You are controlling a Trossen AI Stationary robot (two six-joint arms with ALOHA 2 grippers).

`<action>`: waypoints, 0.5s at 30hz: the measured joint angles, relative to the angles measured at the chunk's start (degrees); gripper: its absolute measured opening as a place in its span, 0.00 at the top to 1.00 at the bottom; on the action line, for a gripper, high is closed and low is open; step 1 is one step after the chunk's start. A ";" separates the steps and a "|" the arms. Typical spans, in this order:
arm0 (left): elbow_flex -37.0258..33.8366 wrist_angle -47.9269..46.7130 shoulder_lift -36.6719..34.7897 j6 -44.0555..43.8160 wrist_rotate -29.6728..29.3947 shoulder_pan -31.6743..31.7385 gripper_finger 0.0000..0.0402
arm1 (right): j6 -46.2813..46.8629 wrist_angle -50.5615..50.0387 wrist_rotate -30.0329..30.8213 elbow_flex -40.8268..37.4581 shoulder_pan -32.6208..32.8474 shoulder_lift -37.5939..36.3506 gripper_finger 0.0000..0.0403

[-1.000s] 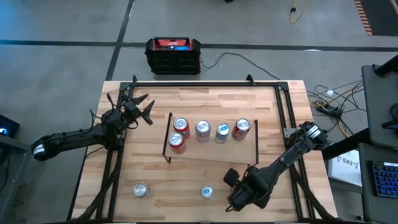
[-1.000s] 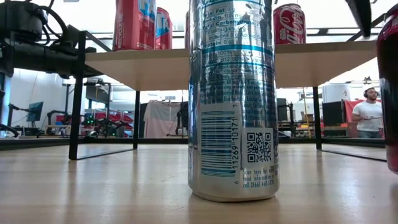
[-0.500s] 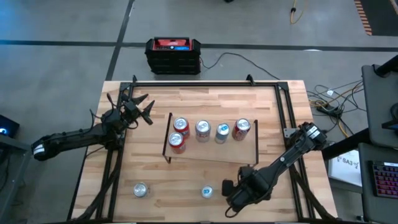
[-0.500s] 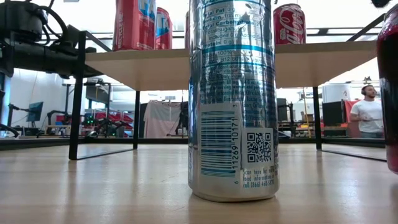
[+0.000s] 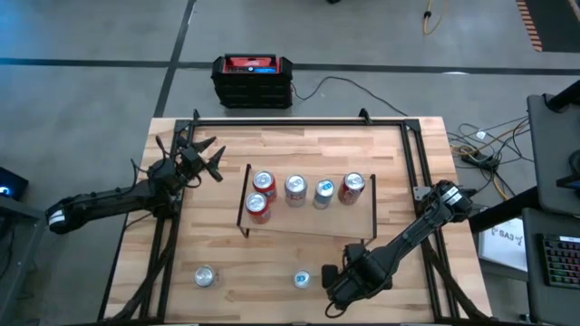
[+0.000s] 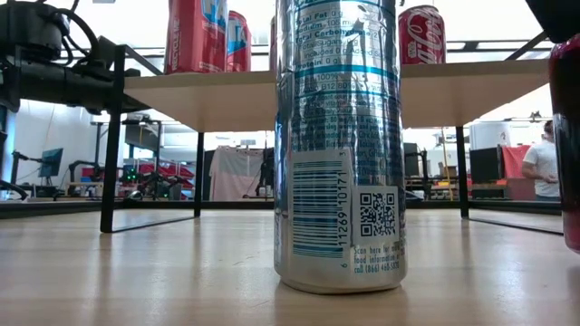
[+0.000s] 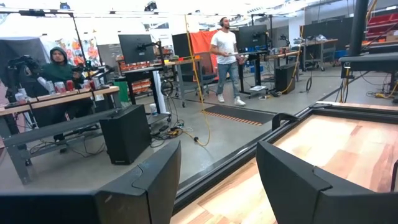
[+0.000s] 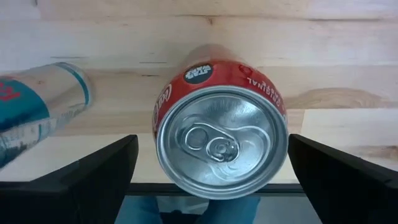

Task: Place canned beverage on shelf
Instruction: Put the red soda can on the shelf

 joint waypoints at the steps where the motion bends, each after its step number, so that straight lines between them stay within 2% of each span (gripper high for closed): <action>1: -0.01 0.00 -0.01 0.00 -0.02 0.01 0.51 | -1.05 0.01 -0.01 -0.03 0.03 0.08 0.01; 7: 0.01 0.00 0.01 0.00 -0.02 0.01 0.51 | -5.97 0.18 -0.44 -0.05 0.06 1.21 0.01; 12: 0.01 0.00 0.00 0.00 0.00 0.00 0.51 | -6.53 -0.36 -0.53 -0.05 0.04 1.95 0.01; 15: -0.01 0.00 0.01 0.00 -0.02 0.01 0.51 | -3.75 -1.17 -1.87 -0.10 0.04 2.03 0.03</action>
